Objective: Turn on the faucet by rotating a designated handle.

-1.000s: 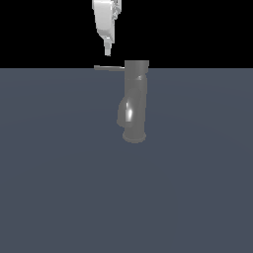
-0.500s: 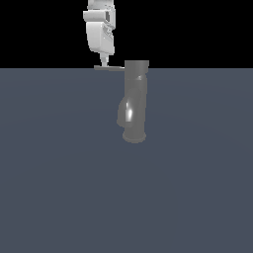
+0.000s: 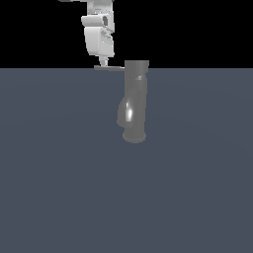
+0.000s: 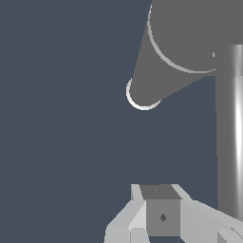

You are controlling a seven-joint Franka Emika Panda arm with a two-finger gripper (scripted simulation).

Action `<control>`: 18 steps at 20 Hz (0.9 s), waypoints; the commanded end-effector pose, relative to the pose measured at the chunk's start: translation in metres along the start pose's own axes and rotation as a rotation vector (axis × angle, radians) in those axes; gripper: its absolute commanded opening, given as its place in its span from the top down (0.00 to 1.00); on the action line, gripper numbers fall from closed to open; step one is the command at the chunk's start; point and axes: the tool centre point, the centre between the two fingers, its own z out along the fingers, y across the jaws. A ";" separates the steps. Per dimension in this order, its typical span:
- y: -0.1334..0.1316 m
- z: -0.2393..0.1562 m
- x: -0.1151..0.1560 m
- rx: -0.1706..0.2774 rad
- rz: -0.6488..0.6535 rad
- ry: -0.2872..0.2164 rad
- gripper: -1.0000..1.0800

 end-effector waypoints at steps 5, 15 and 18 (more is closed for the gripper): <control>0.011 0.000 0.001 0.000 0.000 0.000 1.00; 0.033 0.000 0.002 0.000 0.000 0.000 1.00; 0.040 0.000 0.003 0.000 0.000 0.000 1.00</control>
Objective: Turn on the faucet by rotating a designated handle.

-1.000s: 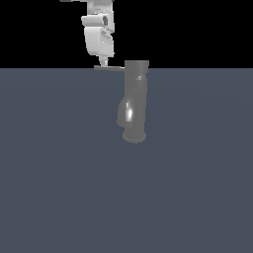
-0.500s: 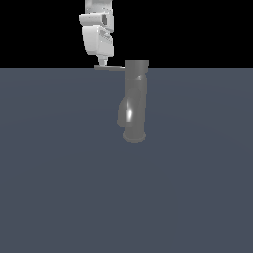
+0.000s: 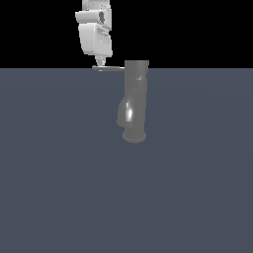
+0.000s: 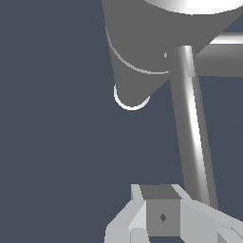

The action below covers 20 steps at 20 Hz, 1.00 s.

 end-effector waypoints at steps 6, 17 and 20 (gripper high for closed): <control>0.020 0.000 0.003 -0.004 0.001 0.002 1.00; 0.049 0.000 0.005 -0.004 0.002 0.002 1.00; 0.057 0.000 0.005 -0.004 0.002 0.002 1.00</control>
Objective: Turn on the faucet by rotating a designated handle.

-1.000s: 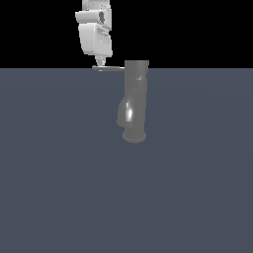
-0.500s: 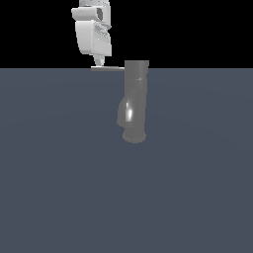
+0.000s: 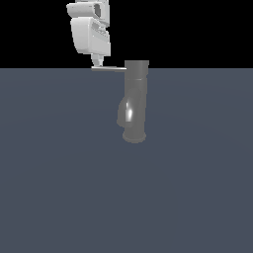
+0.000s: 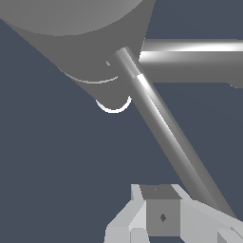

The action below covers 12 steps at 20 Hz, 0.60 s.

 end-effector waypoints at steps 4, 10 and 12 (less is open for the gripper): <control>0.015 0.000 -0.001 -0.004 -0.004 0.000 1.00; 0.022 0.000 0.012 0.000 0.000 0.001 1.00; 0.026 0.000 0.017 0.000 0.000 0.001 1.00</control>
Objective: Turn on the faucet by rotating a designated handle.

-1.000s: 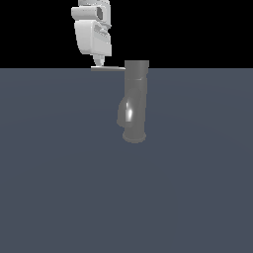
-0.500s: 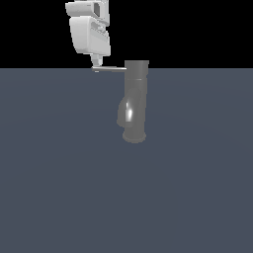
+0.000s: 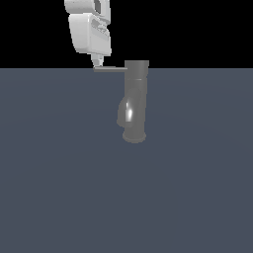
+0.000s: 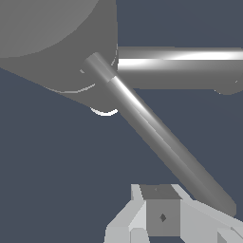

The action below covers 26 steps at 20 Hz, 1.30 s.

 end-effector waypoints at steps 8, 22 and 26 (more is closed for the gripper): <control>0.023 0.000 0.028 -0.004 0.006 0.002 1.00; 0.058 -0.001 0.064 -0.005 0.005 0.002 1.00; 0.060 0.000 0.062 -0.003 -0.004 0.001 1.00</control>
